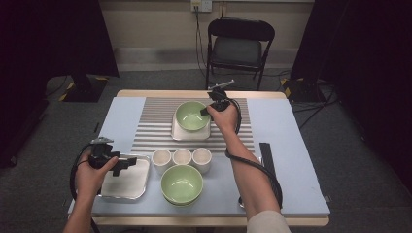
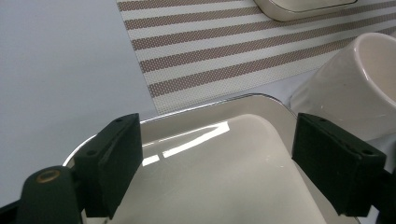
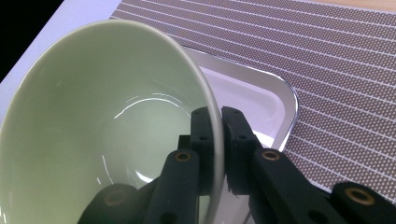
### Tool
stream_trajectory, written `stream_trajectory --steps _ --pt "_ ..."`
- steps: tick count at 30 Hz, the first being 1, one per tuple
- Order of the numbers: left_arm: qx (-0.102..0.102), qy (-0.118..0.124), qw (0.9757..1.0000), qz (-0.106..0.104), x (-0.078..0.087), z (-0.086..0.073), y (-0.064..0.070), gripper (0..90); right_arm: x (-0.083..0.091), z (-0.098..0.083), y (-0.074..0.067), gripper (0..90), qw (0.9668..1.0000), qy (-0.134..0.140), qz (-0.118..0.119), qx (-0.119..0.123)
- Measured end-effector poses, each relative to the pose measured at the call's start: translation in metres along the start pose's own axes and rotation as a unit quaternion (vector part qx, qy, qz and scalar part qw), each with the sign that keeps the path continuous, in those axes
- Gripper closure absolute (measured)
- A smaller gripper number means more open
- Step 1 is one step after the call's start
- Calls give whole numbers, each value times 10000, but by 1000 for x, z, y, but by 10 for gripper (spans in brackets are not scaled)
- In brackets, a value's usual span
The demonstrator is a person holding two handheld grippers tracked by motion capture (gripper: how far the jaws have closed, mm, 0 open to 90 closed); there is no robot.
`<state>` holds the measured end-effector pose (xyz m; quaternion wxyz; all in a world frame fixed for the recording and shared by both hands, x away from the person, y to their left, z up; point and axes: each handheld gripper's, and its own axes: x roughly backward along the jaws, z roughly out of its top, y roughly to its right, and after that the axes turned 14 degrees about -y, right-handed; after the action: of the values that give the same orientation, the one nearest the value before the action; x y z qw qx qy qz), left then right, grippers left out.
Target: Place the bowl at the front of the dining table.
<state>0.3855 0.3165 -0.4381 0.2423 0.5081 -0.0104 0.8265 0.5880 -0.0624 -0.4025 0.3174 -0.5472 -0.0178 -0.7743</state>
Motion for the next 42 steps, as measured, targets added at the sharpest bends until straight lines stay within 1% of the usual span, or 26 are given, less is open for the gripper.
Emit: stream_trajectory --steps 4,6,11,21,25,28,31,32,35,39,42 --pt "-2 -6 10000 10 0 0 0 159 -1 0 1 837 10000 -10 10 -32" --pt "-2 -7 10000 10 0 0 0 159 -2 0 1 837 10000 -19 -22 -44" --pt "-27 -22 10000 16 0 0 0 159 -4 1 1 837 10000 -18 -17 -33" --pt "-28 9 10000 5 2 1 1 159 -8 1 1 837 9999 -3 -101 -20" --pt "-50 2 10000 2 1 1 2 159 -11 1 3 837 9999 -7 -51 -89" --pt "-65 -18 10000 16 1 1 3 159 -13 1 5 837 9999 -19 -102 -98" --pt "-38 6 10000 13 2 2 3 159 -15 0 6 837 9999 -14 -59 -139" --pt "-28 37 10000 -29 2 1 2 159 -16 0 6 837 9999 -25 -57 -130" --pt "-54 7 10000 -7 3 1 2 159 -17 0 7 837 9998 -47 -104 -143" --pt "-42 26 10000 -30 2 1 2 159 -18 1 8 837 9998 -35 -71 -177" --pt "-45 29 10000 -33 2 1 2 159 -19 1 8 837 9998 -45 -95 -163"
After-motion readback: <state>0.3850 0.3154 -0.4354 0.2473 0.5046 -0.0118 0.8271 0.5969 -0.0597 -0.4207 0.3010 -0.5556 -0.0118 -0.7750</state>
